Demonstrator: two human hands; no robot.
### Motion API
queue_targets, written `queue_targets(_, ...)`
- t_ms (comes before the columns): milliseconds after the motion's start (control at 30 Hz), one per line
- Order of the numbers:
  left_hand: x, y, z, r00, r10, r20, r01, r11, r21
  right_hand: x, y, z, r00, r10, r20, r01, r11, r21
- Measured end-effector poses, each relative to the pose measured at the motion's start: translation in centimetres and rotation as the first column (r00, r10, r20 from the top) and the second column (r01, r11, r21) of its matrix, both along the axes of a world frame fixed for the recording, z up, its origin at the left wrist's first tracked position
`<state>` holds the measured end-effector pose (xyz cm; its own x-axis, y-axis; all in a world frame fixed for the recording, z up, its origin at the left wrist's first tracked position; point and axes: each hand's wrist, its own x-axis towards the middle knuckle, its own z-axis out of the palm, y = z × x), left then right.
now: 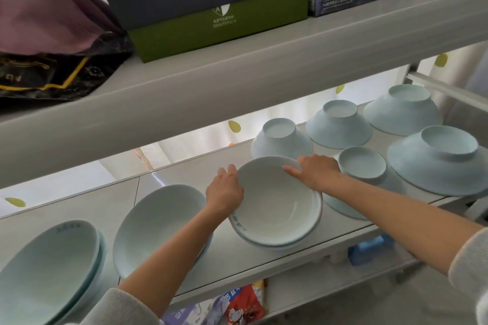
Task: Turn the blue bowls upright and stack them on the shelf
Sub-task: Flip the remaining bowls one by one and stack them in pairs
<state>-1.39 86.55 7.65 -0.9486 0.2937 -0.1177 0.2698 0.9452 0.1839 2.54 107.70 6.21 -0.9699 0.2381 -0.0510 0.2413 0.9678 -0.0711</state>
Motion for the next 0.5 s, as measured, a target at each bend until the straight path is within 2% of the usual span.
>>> queue_targets(100, 0.1, 0.5, 0.0, 0.996, -0.027, -0.083, 0.026, 1.0, -0.002, 0.4, 1.0, 0.0, 0.998, -0.005, -0.058, 0.002, 0.998, -0.057)
queue_targets(267, 1.5, 3.6, 0.9, 0.929, -0.121, -0.35, 0.198, 0.961, 0.193, 1.0, 3.0, 0.3, 0.985, -0.022, -0.172, -0.003, 0.99, -0.139)
queue_targets(400, 3.0, 7.9, 1.7, 0.867, -0.272, -0.417, 0.377, 0.906, 0.191, 1.2, 5.3, 0.5, 0.945, -0.013, -0.327, -0.055, 0.979, -0.198)
queue_targets(500, 4.9, 12.7, 1.3, 0.849, -0.353, -0.394, 0.441, 0.883, 0.159, 2.4, 8.6, 0.4, 0.929, 0.046, -0.368, -0.129, 0.971, -0.203)
